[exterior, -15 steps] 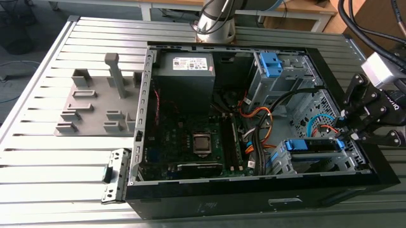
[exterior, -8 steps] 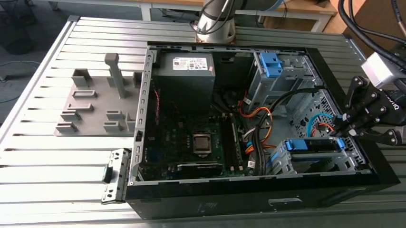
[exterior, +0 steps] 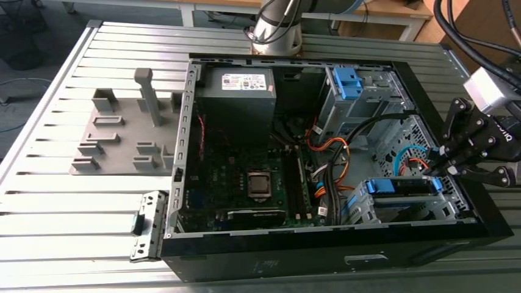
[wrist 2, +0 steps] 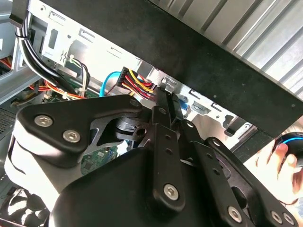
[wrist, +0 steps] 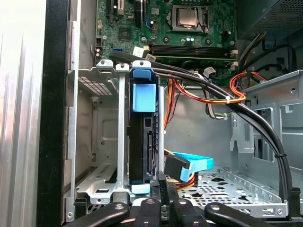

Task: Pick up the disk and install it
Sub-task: 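Insert the first disk wire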

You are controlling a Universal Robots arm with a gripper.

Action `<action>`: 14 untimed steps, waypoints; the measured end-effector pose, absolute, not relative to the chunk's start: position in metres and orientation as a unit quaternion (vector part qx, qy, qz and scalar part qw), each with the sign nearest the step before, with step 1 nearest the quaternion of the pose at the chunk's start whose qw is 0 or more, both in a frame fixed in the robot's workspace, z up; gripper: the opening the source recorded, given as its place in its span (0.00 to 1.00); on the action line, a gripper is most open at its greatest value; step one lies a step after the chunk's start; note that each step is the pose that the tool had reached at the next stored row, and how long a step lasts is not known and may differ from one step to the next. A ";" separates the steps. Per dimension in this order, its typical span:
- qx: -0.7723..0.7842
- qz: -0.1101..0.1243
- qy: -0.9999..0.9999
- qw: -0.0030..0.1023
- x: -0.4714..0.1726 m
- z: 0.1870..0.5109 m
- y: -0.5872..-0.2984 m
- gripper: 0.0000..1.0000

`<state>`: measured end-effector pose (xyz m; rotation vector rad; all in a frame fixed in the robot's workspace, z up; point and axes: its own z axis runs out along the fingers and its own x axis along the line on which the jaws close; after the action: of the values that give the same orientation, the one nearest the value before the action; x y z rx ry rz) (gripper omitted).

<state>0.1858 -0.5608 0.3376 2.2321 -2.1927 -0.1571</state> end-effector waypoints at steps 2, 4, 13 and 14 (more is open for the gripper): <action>0.713 -0.050 -0.700 0.005 0.185 0.338 -0.560 0.16; 0.713 -0.049 -0.700 0.005 0.185 0.342 -0.560 0.16; 0.712 -0.051 -0.700 0.003 0.178 0.344 -0.560 0.16; 0.712 -0.051 -0.700 0.003 0.177 0.343 -0.560 0.16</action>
<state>0.1770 -0.5599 0.3432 2.2339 -2.1942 -0.1598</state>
